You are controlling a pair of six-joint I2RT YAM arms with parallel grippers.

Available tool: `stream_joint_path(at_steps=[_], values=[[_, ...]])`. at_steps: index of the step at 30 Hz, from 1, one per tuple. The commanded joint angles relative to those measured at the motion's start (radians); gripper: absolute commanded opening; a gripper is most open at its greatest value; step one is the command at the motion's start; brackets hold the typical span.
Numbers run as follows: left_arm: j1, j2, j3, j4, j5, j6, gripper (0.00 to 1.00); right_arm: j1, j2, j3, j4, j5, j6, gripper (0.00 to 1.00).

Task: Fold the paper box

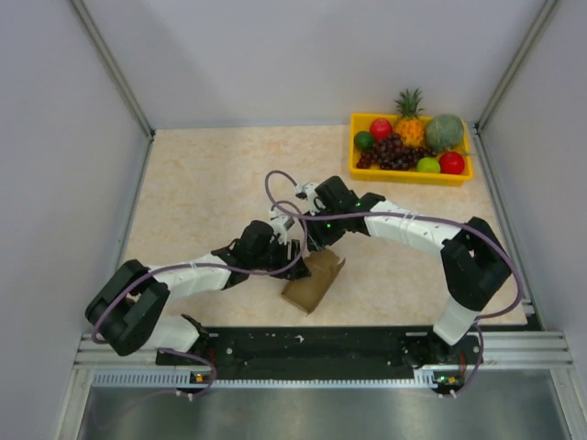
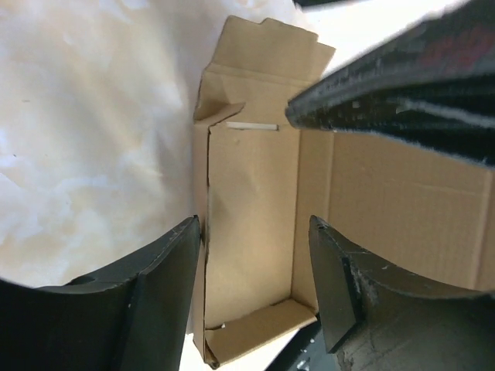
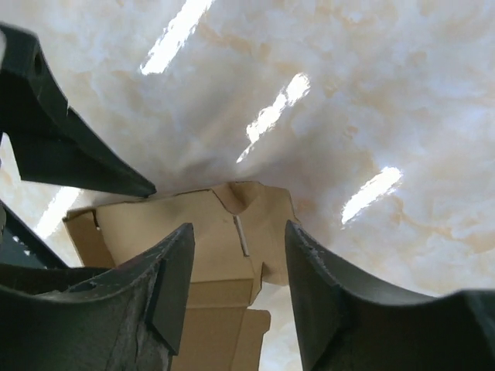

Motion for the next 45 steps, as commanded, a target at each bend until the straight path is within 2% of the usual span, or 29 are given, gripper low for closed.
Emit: stream_joint_path(at_steps=[1, 4, 7, 9, 14, 20, 22, 26, 28, 32, 34, 35, 36, 38, 39, 40, 42, 45], values=[[0.001, -0.07, -0.034, 0.052, 0.028, -0.058, 0.64, -0.076, -0.077, 0.079, 0.018, 0.051, 0.176, 0.54], [0.001, -0.079, -0.055, 0.066, 0.045, -0.073, 0.65, -0.147, -0.212, 0.068, -0.018, 0.152, 0.318, 0.62], [0.001, -0.095, -0.081, 0.09, 0.054, -0.093, 0.66, -0.191, -0.327, 0.014, -0.072, 0.157, 0.4, 0.66], [0.001, -0.09, -0.086, 0.096, 0.058, -0.094, 0.66, -0.197, -0.4, -0.067, -0.078, 0.107, 0.439, 0.67], [-0.001, -0.081, -0.107, 0.138, 0.095, -0.122, 0.67, -0.199, -0.47, -0.193, -0.08, -0.03, 0.485, 0.68], [-0.005, -0.075, -0.138, 0.211, 0.121, -0.185, 0.68, -0.199, -0.52, -0.274, -0.072, -0.013, 0.509, 0.68], [-0.005, -0.064, -0.173, 0.303, 0.146, -0.248, 0.68, -0.199, -0.533, -0.293, -0.072, -0.034, 0.534, 0.68], [-0.005, -0.073, -0.23, 0.383, 0.144, -0.301, 0.68, -0.196, -0.617, -0.403, -0.074, -0.134, 0.601, 0.69], [-0.012, -0.089, -0.241, 0.392, 0.134, -0.314, 0.68, -0.164, -0.709, -0.431, -0.075, -0.139, 0.621, 0.7], [-0.054, -0.119, -0.259, 0.408, 0.078, -0.343, 0.69, -0.038, -0.778, -0.477, -0.086, -0.084, 0.744, 0.74], [-0.076, -0.139, -0.259, 0.408, 0.034, -0.36, 0.71, 0.063, -0.766, -0.454, -0.142, 0.003, 0.763, 0.74], [-0.099, -0.145, -0.259, 0.409, 0.011, -0.366, 0.71, 0.083, -0.76, -0.432, -0.164, 0.081, 0.785, 0.74], [-0.113, -0.155, -0.259, 0.403, -0.009, -0.375, 0.72, 0.094, -0.751, -0.426, -0.178, 0.097, 0.796, 0.73], [-0.152, -0.188, -0.255, 0.373, -0.092, -0.386, 0.76, 0.109, -0.699, -0.376, -0.254, 0.163, 0.796, 0.71], [-0.162, -0.222, -0.255, 0.336, -0.118, -0.392, 0.82, 0.121, -0.673, -0.353, -0.28, 0.194, 0.786, 0.69], [-0.166, -0.24, -0.255, 0.305, -0.17, -0.392, 0.83, 0.135, -0.63, -0.328, -0.319, 0.243, 0.781, 0.68], [-0.17, -0.315, -0.259, 0.218, -0.217, -0.38, 0.83, 0.163, -0.593, -0.273, -0.357, 0.32, 0.746, 0.55], [-0.168, -0.398, -0.239, 0.118, -0.302, -0.341, 0.82, 0.163, -0.541, -0.23, -0.356, 0.367, 0.694, 0.49]])
